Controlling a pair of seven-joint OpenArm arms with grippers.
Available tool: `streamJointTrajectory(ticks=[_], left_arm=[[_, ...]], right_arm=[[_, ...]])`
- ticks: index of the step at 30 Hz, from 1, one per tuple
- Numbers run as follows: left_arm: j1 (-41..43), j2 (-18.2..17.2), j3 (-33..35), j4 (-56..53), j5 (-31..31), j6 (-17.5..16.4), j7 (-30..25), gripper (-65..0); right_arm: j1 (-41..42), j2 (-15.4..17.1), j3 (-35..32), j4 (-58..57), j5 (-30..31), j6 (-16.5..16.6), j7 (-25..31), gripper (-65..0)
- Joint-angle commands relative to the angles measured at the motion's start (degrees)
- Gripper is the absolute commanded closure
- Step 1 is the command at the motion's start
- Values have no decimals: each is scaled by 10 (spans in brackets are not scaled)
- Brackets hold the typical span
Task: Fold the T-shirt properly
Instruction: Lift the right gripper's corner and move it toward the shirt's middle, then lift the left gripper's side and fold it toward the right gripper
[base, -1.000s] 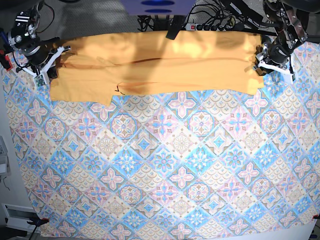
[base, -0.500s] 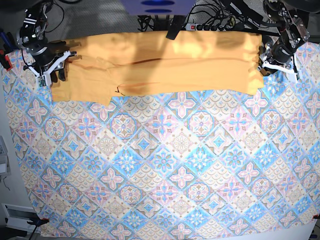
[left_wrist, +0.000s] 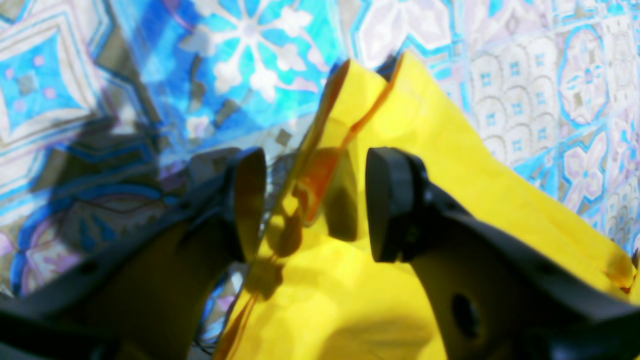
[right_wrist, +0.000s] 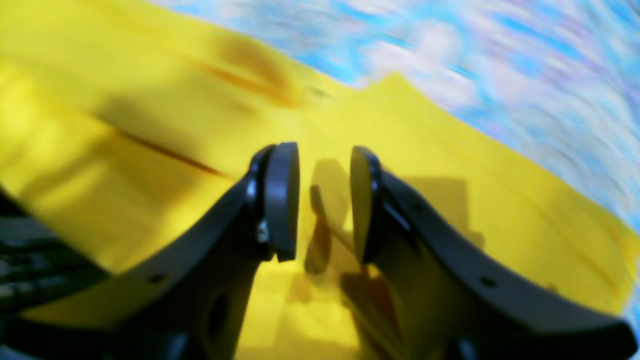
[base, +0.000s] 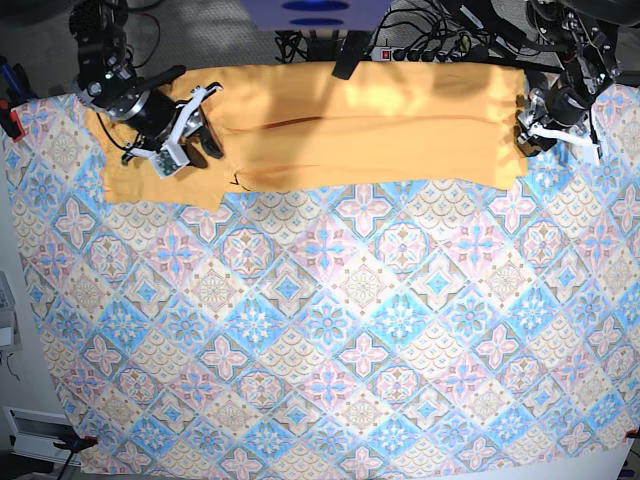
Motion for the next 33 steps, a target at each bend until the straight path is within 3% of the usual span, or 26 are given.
streamJointTrajectory(ticks=[1,7,21,27,29,33], left_arm=[[-2,-7,-4,-4,-6,-3,-6,-336],[-39,-11,0,-96,-6,-4,-3,-347],[-15,-10,90,-97,-7,-4,-3,-341],[19,-11,92,-97,-37,-4,-3,-340],[21,-12,102,-97,-46,-4,-3,-317],[22,-12,117,-97,-47,-4,-3,-174]], right_arm=[[0,7,-2,12,8,-1,16,-176],[0,6,-7,12,8,-1,15,-176],[0,6,-8,11,8,-2,14,-176],[2,5,-8,8,8,-2,14,-176],[9,5,-10,8,8,-2,14,-176],[11,4,-10,7,8,-2,14,-176]])
